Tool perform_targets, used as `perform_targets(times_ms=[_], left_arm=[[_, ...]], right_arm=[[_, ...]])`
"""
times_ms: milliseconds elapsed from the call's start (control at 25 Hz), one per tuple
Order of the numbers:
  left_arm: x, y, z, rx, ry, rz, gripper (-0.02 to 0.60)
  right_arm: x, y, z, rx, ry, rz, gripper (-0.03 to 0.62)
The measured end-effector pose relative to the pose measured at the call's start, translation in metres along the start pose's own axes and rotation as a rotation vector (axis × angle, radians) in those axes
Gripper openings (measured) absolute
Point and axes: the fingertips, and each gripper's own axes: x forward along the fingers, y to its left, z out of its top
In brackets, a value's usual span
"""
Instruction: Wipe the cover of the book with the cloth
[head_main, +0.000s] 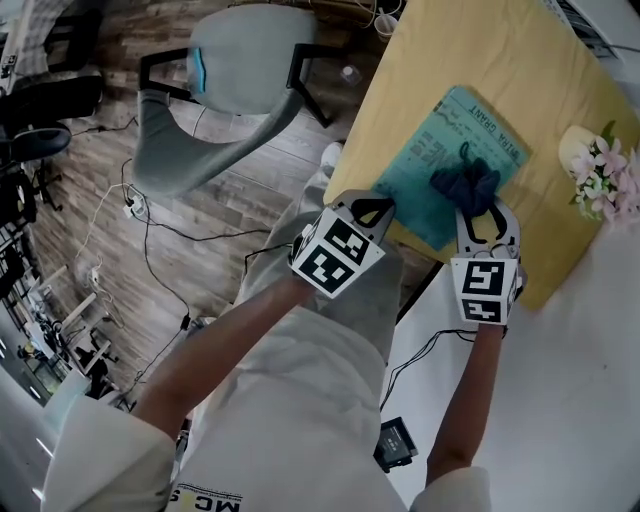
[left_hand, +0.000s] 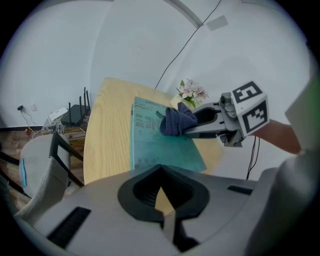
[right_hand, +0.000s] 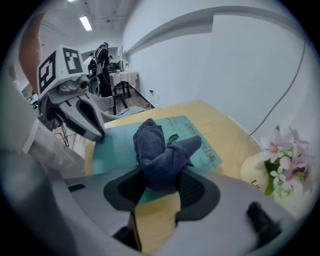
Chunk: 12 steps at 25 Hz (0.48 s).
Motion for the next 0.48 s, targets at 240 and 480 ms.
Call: perform_targets(times_ms=[240,480], left_arm=[[0.0,0.0,0.0,0.045,0.012,0.018,0.011],[0.0,0.001,0.0,0.023,0.025,-0.01,0.011]], right_arm=[[0.007,-0.064,-0.008,0.183,0.049,-0.153,0.179],[0.019,-0.099,0.005,0.255,0.047,-0.244,0.179]])
